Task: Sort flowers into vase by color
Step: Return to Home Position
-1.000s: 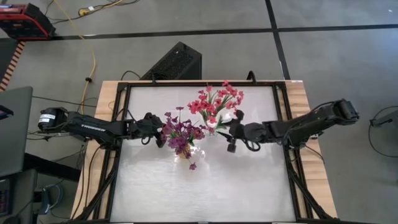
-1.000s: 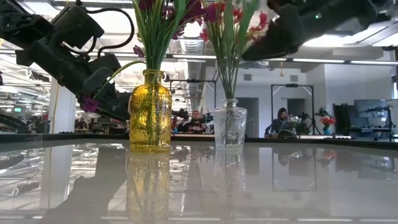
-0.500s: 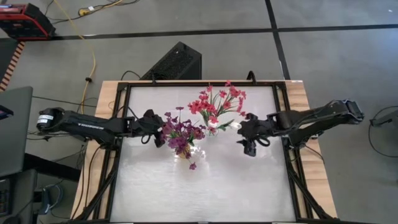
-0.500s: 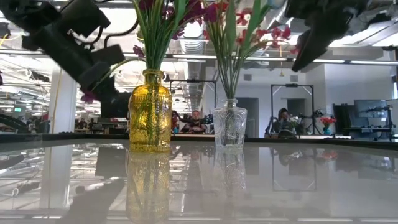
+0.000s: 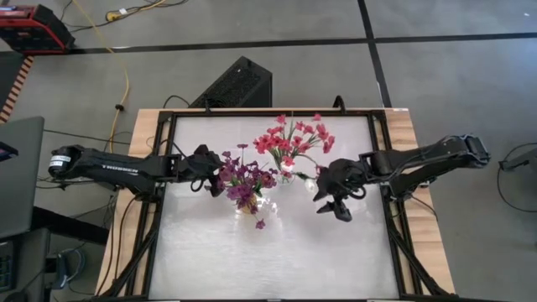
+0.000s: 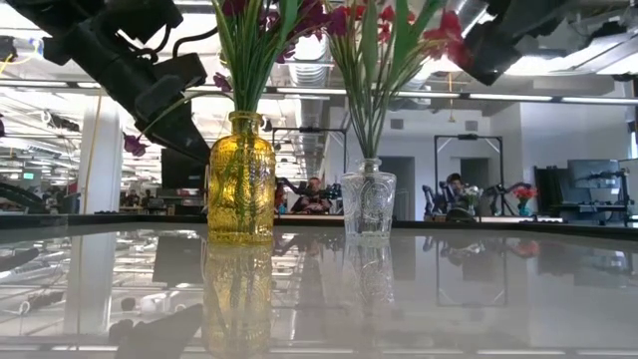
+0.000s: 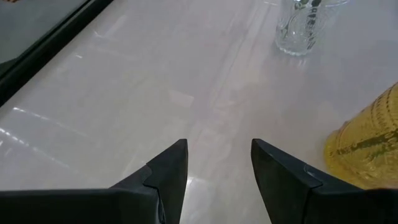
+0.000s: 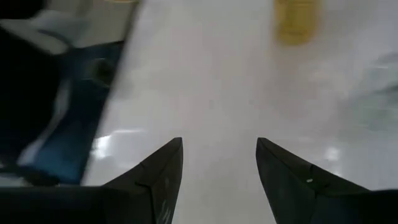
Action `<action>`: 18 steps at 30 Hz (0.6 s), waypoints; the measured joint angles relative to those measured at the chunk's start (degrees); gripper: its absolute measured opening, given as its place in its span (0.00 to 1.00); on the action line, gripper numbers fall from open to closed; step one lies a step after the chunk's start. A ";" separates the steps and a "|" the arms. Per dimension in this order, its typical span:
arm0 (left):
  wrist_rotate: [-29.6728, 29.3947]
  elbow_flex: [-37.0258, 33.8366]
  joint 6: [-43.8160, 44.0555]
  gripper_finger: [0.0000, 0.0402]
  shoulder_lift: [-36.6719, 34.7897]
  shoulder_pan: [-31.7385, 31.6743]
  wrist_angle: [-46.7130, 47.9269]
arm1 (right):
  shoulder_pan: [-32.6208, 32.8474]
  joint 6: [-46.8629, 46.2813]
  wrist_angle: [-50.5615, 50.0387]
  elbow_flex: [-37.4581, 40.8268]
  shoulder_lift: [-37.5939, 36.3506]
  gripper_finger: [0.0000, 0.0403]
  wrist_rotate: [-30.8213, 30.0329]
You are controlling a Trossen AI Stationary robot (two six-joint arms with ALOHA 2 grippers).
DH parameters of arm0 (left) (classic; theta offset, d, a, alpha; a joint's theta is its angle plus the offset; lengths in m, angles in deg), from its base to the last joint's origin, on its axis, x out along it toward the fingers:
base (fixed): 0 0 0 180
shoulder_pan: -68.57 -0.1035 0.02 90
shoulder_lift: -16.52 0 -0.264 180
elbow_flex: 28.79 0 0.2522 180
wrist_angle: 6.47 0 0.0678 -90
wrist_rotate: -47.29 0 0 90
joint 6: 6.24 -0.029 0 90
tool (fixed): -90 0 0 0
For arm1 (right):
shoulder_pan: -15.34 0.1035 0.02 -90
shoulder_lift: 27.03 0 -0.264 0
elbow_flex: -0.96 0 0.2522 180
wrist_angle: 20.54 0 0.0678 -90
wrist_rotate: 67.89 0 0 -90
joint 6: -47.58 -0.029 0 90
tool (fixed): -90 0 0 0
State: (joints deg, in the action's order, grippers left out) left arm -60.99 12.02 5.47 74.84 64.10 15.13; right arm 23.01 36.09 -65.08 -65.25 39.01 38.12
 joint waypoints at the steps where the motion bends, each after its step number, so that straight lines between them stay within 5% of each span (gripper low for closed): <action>1: 0.00 0.00 0.01 0.42 0.00 0.00 0.02 | -0.25 -0.02 -0.32 0.00 0.00 0.57 -2.71; 5: -0.04 0.00 0.01 0.42 0.00 0.00 -0.01 | -1.72 -0.08 -2.35 0.00 -0.18 0.57 -11.79; 18: -0.35 0.23 -0.05 0.42 0.00 0.00 -0.27 | -7.75 -1.46 -14.67 0.00 -0.28 0.57 -12.17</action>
State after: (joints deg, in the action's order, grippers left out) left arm -61.34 12.25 5.42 74.84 64.10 14.86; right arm 15.27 34.62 -79.75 -65.25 38.72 25.95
